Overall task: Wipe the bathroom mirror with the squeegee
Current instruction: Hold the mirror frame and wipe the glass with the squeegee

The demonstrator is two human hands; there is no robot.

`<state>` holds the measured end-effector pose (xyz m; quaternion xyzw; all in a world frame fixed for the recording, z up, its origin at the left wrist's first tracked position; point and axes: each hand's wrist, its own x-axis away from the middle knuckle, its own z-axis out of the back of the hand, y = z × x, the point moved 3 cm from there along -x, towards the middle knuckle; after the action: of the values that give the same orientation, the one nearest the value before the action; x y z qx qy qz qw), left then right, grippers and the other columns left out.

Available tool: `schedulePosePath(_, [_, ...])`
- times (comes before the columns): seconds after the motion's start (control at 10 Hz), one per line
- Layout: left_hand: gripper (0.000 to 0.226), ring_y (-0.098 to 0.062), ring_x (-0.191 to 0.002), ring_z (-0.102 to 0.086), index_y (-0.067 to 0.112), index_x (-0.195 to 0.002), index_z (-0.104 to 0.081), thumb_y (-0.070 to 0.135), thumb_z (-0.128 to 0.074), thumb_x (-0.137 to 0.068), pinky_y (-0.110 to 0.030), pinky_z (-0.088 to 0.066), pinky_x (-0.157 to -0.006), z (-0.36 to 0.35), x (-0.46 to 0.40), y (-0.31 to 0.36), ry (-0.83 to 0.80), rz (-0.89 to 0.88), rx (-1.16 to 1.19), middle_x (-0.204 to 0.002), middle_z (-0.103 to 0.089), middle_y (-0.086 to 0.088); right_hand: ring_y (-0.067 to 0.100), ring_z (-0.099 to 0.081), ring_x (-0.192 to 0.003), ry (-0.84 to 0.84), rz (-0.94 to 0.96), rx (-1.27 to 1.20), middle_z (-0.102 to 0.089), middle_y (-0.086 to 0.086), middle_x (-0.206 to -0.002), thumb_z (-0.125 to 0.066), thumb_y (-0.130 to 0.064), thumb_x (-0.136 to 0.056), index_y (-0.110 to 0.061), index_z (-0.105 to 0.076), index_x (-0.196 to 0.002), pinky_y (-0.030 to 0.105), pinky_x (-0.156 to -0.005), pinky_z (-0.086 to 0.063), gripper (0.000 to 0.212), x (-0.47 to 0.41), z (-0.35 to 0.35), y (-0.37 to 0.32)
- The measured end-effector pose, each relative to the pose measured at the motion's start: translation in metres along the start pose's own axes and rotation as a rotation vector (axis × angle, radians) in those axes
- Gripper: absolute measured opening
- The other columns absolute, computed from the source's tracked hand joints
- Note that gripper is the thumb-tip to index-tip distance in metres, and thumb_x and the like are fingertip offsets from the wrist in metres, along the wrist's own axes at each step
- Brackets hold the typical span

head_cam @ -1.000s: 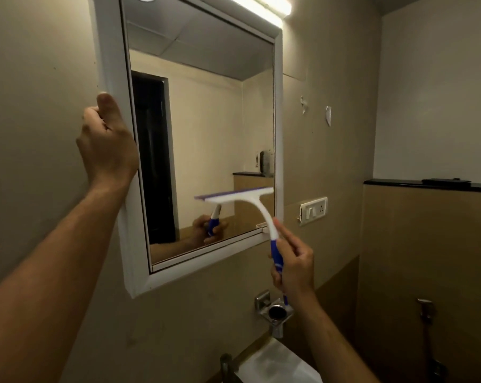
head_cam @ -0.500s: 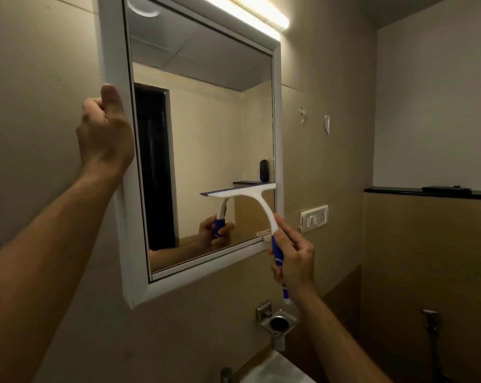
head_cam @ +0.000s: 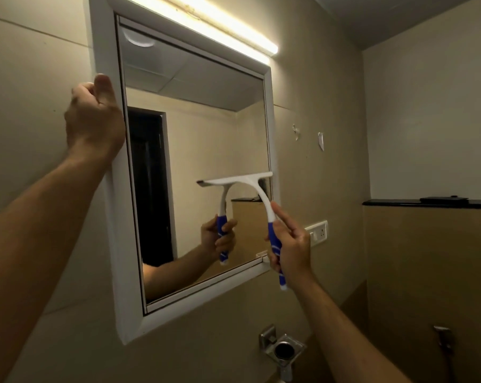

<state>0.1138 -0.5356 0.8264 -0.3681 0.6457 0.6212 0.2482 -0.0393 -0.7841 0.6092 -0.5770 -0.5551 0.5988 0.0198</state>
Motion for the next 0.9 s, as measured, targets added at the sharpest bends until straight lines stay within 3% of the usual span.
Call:
schedulePosePath(0.1, [0.055, -0.023, -0.100, -0.049, 0.008, -0.133, -0.046, 0.048, -0.023, -0.103, -0.029, -0.033, -0.079, 0.003, -0.006, 0.008, 0.001, -0.083, -0.034, -0.129, -0.055, -0.014, 0.013, -0.047, -0.045, 0.009, 0.011, 0.005, -0.065, 0.010, -0.082, -0.049, -0.022, -0.099, -0.037, -0.063, -0.124, 0.023, -0.037, -0.041, 0.032, 0.002, 0.002, 0.002])
schedulePosePath(0.2, [0.055, -0.013, -0.095, -0.041, 0.009, -0.134, -0.045, 0.049, -0.022, -0.103, -0.026, -0.031, -0.079, -0.002, -0.006, 0.008, 0.044, -0.066, -0.027, -0.128, -0.055, -0.012, 0.014, -0.044, -0.044, -0.035, 0.072, -0.007, -0.063, 0.010, -0.079, -0.048, -0.016, -0.098, -0.035, -0.061, -0.127, 0.023, -0.035, -0.039, 0.036, -0.032, -0.011, -0.029])
schedulePosePath(0.3, [0.059, -0.011, -0.093, -0.042, 0.007, -0.132, -0.046, 0.053, -0.023, -0.102, -0.024, -0.031, -0.076, -0.002, -0.012, 0.005, 0.084, -0.090, -0.045, -0.108, -0.052, -0.006, 0.016, -0.049, -0.046, -0.050, 0.144, -0.002, -0.065, 0.009, -0.080, -0.049, -0.018, -0.095, -0.028, -0.059, -0.121, 0.024, -0.036, -0.039, 0.030, -0.081, -0.032, -0.075])
schedulePosePath(0.4, [0.061, -0.012, -0.092, -0.045, 0.006, -0.131, -0.045, 0.055, -0.023, -0.102, -0.023, -0.034, -0.065, -0.003, -0.009, 0.002, 0.083, -0.134, -0.027, -0.101, -0.045, 0.000, 0.017, -0.051, -0.048, -0.035, 0.159, -0.056, -0.064, 0.013, -0.084, -0.048, -0.018, -0.095, -0.022, -0.057, -0.118, 0.025, -0.038, -0.040, 0.025, -0.121, -0.045, -0.109])
schedulePosePath(0.5, [0.061, -0.011, -0.092, -0.044, 0.006, -0.131, -0.045, 0.055, -0.024, -0.102, -0.022, -0.034, -0.064, -0.003, -0.011, 0.001, 0.091, -0.143, -0.045, -0.102, -0.045, 0.000, 0.018, -0.051, -0.049, -0.066, 0.128, -0.124, -0.064, 0.016, -0.086, -0.048, -0.018, -0.095, -0.023, -0.058, -0.116, 0.026, -0.040, -0.040, 0.024, -0.134, -0.048, -0.111])
schedulePosePath(0.7, [0.063, -0.011, -0.091, -0.047, 0.006, -0.129, -0.046, 0.057, -0.023, -0.101, -0.025, -0.036, -0.073, -0.004, -0.012, -0.001, 0.085, -0.156, -0.015, -0.101, -0.047, 0.000, 0.019, -0.049, -0.046, -0.051, 0.033, -0.217, -0.065, 0.008, -0.077, -0.054, -0.023, -0.092, -0.027, -0.063, -0.111, 0.026, -0.039, -0.040, 0.021, -0.088, -0.030, -0.042])
schedulePosePath(0.8, [0.063, -0.012, -0.090, -0.048, 0.007, -0.128, -0.047, 0.058, -0.023, -0.100, -0.023, -0.037, -0.069, -0.005, -0.013, -0.003, 0.095, -0.153, -0.008, -0.100, -0.048, 0.000, 0.019, -0.048, -0.045, -0.028, 0.038, -0.202, -0.066, 0.007, -0.075, -0.054, -0.023, -0.092, -0.025, -0.062, -0.112, 0.025, -0.038, -0.039, 0.021, -0.075, -0.023, -0.027])
schedulePosePath(0.9, [0.062, -0.011, -0.088, -0.047, 0.007, -0.128, -0.047, 0.058, -0.023, -0.100, -0.013, -0.031, -0.054, -0.006, -0.013, -0.004, 0.097, -0.159, -0.005, -0.099, -0.048, 0.001, 0.017, -0.047, -0.045, -0.045, 0.092, -0.189, -0.064, 0.007, -0.078, -0.051, -0.023, -0.094, -0.026, -0.060, -0.112, 0.024, -0.036, -0.038, 0.020, -0.093, -0.029, -0.048])
